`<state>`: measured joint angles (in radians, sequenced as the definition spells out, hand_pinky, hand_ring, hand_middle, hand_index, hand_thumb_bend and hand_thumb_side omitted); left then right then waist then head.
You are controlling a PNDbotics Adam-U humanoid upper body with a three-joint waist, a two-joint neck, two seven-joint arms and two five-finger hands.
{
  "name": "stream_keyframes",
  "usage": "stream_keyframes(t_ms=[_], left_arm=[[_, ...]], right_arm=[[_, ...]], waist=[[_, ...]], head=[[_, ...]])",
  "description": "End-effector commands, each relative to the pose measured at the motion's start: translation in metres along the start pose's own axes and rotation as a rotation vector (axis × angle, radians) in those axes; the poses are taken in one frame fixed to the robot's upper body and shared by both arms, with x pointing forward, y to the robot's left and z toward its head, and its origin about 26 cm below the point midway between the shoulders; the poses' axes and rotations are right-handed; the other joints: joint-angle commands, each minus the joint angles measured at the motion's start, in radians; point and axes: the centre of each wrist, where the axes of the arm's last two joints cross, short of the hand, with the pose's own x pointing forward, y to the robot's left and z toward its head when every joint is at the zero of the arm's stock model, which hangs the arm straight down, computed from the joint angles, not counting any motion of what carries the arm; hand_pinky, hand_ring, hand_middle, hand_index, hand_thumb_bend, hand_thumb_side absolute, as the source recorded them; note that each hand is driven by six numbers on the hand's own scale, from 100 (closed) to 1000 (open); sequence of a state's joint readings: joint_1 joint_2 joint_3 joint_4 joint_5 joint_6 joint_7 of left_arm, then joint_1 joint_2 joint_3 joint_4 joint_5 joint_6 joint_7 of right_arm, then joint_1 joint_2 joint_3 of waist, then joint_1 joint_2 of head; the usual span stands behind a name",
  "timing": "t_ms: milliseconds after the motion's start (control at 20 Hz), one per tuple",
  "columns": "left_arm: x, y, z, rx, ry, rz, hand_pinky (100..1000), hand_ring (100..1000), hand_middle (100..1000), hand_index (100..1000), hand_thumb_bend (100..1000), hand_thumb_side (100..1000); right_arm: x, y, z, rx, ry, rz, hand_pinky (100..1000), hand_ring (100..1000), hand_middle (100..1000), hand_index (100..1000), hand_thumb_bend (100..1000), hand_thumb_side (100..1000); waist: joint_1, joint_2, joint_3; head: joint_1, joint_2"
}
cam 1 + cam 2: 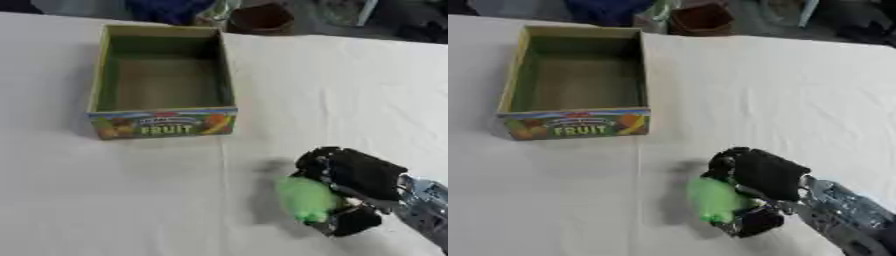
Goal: Pick up objects on the table and place them in the box.
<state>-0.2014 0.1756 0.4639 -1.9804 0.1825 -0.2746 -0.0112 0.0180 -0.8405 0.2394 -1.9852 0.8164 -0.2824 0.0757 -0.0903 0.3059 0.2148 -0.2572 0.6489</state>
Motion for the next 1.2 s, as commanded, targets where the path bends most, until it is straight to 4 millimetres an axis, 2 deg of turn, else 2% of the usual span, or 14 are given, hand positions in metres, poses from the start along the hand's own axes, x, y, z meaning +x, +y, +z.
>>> stream_keyframes(t_ms=[50, 200, 450, 500, 550, 700, 1200], left_arm=[[0.007, 0.0, -0.006, -0.017, -0.029, -0.013, 436, 406, 452, 560, 100, 749], [0.007, 0.0, -0.006, -0.016, -0.029, -0.013, 436, 406, 452, 560, 100, 749], [0.007, 0.001, -0.006, -0.014, -0.028, -0.012, 436, 406, 453, 561, 100, 748], [0.007, 0.001, -0.006, -0.014, -0.028, -0.012, 436, 406, 453, 561, 100, 748], [0.007, 0.001, -0.006, -0.014, -0.028, -0.011, 436, 406, 453, 561, 100, 748], [0.007, 0.001, -0.004, -0.017, -0.023, -0.011, 436, 407, 453, 561, 100, 747], [0.006, 0.0, -0.002, -0.034, -0.01, 0.0, 437, 407, 453, 561, 100, 747]], right_arm=[[-0.005, -0.012, 0.002, -0.063, 0.002, 0.027, 710, 734, 521, 745, 100, 612], [-0.011, -0.02, 0.001, -0.124, 0.002, 0.043, 705, 726, 526, 742, 100, 617], [-0.025, -0.046, 0.0, -0.247, -0.006, 0.082, 695, 710, 527, 736, 100, 586], [-0.028, -0.053, 0.0, -0.276, -0.01, 0.091, 693, 706, 529, 736, 100, 628], [-0.03, -0.059, -0.001, -0.301, -0.013, 0.097, 693, 706, 528, 736, 100, 581], [-0.036, -0.079, -0.004, -0.376, -0.032, 0.116, 685, 691, 530, 733, 100, 562], [-0.034, -0.136, -0.03, -0.522, -0.084, 0.113, 688, 683, 523, 729, 100, 563]], waist=[[0.003, -0.017, -0.002], [0.006, -0.019, -0.005], [0.011, -0.024, -0.013], [0.012, -0.024, -0.014], [0.013, -0.025, -0.014], [0.016, -0.031, -0.012], [0.02, -0.047, 0.002]], head=[[0.002, -0.009], [0.002, -0.009], [0.001, -0.009], [0.0, -0.009], [-0.001, -0.009], [-0.006, -0.006], [-0.028, -0.014]])
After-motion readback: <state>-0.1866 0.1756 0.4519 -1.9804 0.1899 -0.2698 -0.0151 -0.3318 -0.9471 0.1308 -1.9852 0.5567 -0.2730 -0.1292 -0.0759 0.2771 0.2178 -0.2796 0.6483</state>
